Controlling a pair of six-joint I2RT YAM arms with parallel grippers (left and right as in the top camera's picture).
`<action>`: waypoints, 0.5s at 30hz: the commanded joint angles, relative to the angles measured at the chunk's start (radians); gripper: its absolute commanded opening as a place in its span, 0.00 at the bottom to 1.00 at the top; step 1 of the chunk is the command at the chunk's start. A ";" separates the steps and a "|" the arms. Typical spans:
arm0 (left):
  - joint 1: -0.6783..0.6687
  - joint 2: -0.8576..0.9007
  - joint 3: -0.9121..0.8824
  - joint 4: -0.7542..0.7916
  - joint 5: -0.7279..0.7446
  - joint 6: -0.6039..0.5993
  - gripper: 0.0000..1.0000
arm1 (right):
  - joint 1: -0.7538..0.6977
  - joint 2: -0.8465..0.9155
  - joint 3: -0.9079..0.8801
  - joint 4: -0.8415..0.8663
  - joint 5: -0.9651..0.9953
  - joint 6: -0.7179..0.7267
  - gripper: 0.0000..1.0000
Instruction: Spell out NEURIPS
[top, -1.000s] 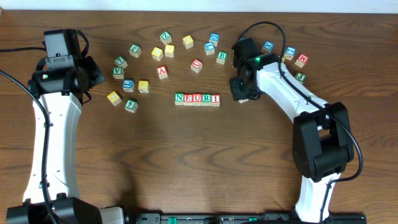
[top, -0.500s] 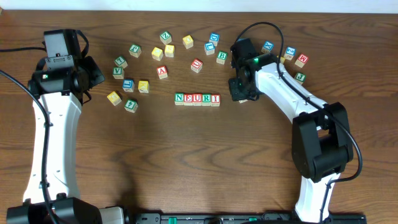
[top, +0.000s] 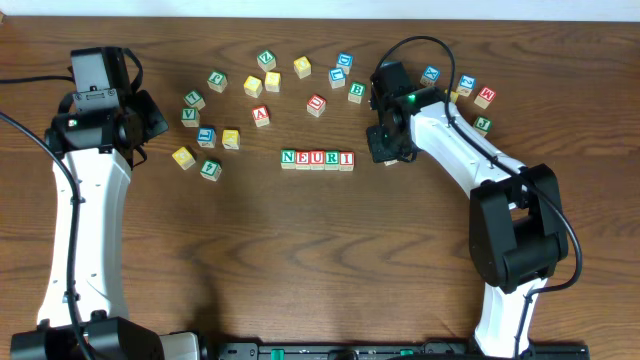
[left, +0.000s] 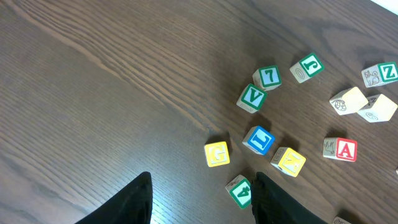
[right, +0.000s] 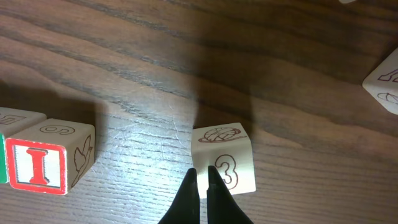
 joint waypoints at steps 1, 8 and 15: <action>0.003 0.004 0.013 0.001 -0.002 -0.002 0.50 | 0.009 -0.010 -0.021 0.007 -0.010 -0.015 0.01; 0.003 0.004 0.013 0.001 -0.002 -0.002 0.50 | 0.009 -0.010 -0.052 0.026 -0.014 -0.015 0.01; 0.002 0.004 0.013 0.001 -0.002 -0.002 0.50 | 0.016 -0.010 -0.062 0.033 -0.045 -0.015 0.01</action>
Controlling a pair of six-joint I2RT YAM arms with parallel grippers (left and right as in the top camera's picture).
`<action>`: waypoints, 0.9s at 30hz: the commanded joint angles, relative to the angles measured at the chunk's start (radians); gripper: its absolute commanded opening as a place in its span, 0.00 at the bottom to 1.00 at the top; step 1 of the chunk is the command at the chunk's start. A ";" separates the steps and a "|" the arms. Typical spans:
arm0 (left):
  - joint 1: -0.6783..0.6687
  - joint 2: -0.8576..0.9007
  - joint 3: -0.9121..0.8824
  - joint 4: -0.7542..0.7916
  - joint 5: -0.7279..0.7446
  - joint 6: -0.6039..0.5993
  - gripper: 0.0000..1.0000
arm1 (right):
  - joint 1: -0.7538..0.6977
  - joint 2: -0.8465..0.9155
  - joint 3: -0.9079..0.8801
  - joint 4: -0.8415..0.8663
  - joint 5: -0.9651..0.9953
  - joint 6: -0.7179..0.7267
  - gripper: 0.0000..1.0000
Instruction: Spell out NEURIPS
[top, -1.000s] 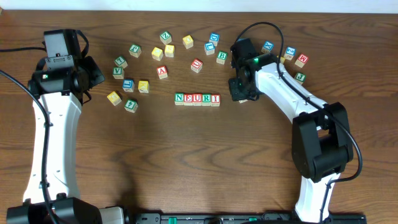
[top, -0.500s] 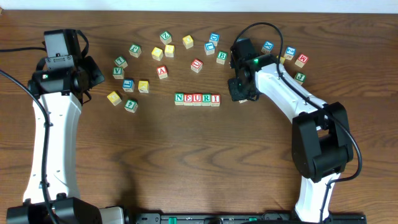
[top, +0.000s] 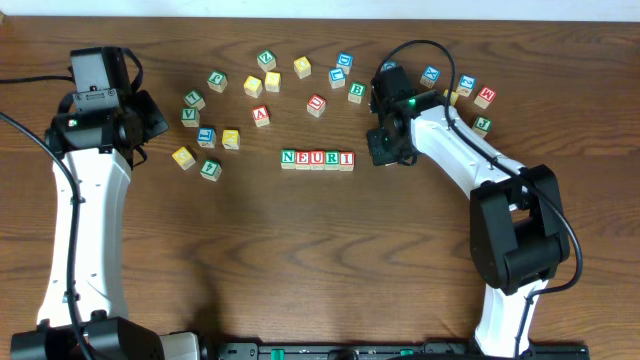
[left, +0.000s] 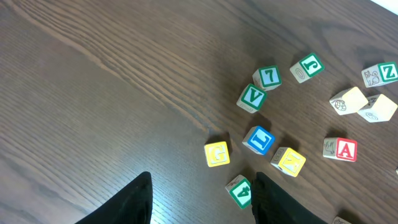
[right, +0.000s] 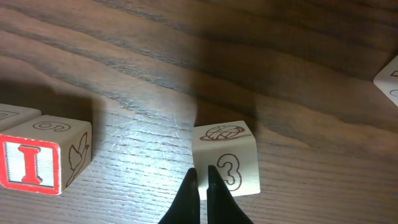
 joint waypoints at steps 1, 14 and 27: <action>0.002 0.004 0.013 0.001 -0.002 -0.002 0.50 | 0.020 -0.003 -0.024 0.003 -0.042 -0.012 0.01; 0.002 0.004 0.013 0.000 -0.002 -0.002 0.50 | 0.087 -0.003 -0.025 0.024 -0.024 -0.008 0.01; 0.003 0.004 0.013 0.000 -0.002 -0.002 0.50 | 0.050 -0.026 0.016 0.023 0.084 -0.008 0.01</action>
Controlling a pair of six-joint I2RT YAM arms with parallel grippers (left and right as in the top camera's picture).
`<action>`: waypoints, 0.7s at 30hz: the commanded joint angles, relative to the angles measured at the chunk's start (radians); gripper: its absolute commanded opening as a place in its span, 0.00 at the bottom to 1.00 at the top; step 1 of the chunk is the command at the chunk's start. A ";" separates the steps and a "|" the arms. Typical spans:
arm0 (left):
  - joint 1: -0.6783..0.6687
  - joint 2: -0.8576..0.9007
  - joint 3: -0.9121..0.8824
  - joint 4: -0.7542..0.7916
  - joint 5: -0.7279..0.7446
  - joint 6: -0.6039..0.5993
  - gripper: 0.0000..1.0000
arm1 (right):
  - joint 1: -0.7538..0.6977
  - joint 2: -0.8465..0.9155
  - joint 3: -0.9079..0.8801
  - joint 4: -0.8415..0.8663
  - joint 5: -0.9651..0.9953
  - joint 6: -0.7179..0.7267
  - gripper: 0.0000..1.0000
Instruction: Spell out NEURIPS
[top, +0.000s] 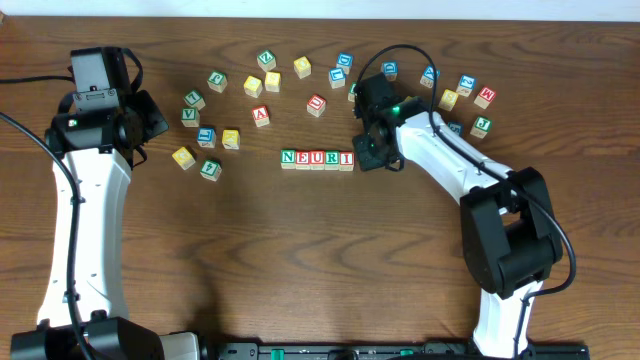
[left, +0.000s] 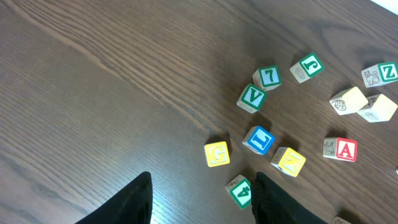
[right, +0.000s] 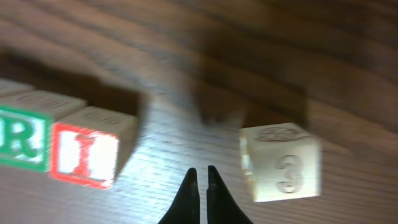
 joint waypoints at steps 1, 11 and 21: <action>0.003 0.004 0.013 0.001 -0.002 -0.002 0.50 | -0.014 -0.023 0.025 -0.004 0.078 -0.008 0.01; 0.003 0.004 0.013 0.001 -0.002 -0.002 0.50 | -0.018 -0.023 0.024 0.019 0.101 -0.031 0.01; 0.003 0.004 0.013 0.000 -0.002 -0.002 0.50 | -0.018 -0.023 0.023 0.014 0.127 -0.039 0.01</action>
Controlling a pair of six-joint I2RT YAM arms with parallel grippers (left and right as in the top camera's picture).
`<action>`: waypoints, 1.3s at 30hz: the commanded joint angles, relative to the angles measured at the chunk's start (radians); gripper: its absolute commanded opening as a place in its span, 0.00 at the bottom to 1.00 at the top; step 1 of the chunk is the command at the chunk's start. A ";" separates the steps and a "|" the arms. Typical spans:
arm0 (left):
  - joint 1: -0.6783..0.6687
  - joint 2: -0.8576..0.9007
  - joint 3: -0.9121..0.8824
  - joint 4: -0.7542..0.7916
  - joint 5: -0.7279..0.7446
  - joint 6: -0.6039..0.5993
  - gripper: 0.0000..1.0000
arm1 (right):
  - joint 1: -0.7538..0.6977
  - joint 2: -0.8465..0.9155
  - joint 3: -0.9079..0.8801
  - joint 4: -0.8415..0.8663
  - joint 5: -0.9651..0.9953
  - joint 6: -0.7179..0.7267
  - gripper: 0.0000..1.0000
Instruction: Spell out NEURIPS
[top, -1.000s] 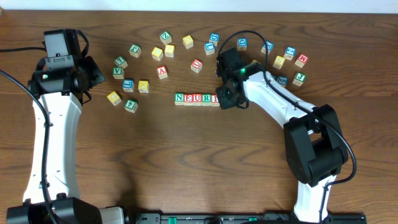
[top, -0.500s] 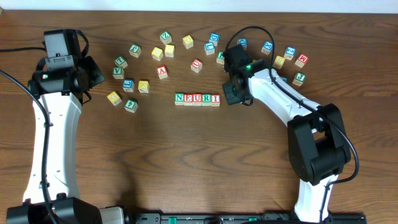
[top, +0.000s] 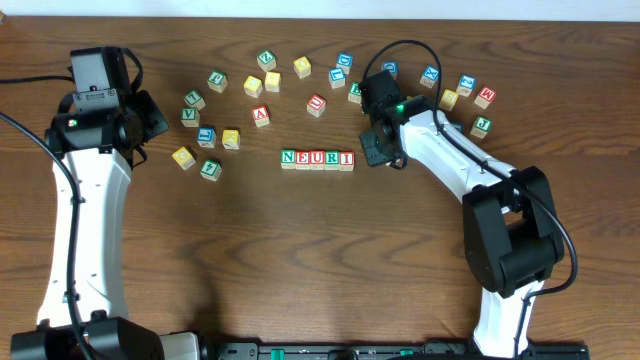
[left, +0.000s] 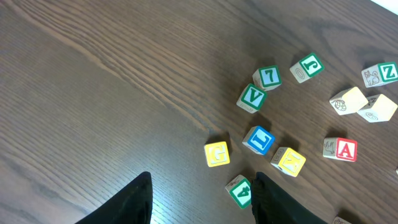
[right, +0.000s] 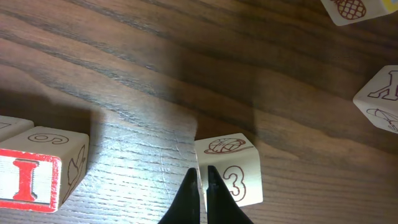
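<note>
A row of blocks reading N E U R I (top: 317, 159) lies at the table's middle. Its last block, the red I (right: 30, 177), is at the left of the right wrist view. A pale block showing a brown 3 (right: 229, 177) sits apart to the right of the I. My right gripper (right: 202, 175) is shut with nothing in it, its tips over that block's left edge. In the overhead view this gripper (top: 378, 152) stands just right of the row. My left gripper (left: 202, 193) hangs open at the far left, above bare wood beside a green 4 block (left: 240, 191).
Several loose letter blocks lie in an arc behind the row (top: 316, 103). More lie at the back right (top: 466, 84). A left cluster holds a yellow G (left: 216, 154), a blue L (left: 258, 140) and a red A (left: 341, 149). Two pale blocks (right: 379, 99) lie right of the 3 block.
My right gripper, still shut, has shifted right from the gap between the I and the 3 block to the 3 block's left edge. The left arm has not moved.
My right gripper was shut with its tips at the 3 block's left edge, right of the row NEURI, and stayed so. Then it stood further left, in the gap near the I. Now it is back at the 3 block. The left gripper stayed open and still.
</note>
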 joint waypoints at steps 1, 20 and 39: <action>0.003 0.004 0.013 0.000 -0.002 -0.002 0.50 | -0.004 -0.021 0.023 -0.002 0.024 -0.014 0.01; 0.002 0.004 0.013 0.000 -0.002 -0.002 0.50 | 0.034 0.018 -0.018 0.005 -0.035 -0.014 0.01; 0.003 0.004 0.013 0.001 -0.002 -0.002 0.50 | 0.024 -0.075 0.019 0.005 -0.011 -0.014 0.01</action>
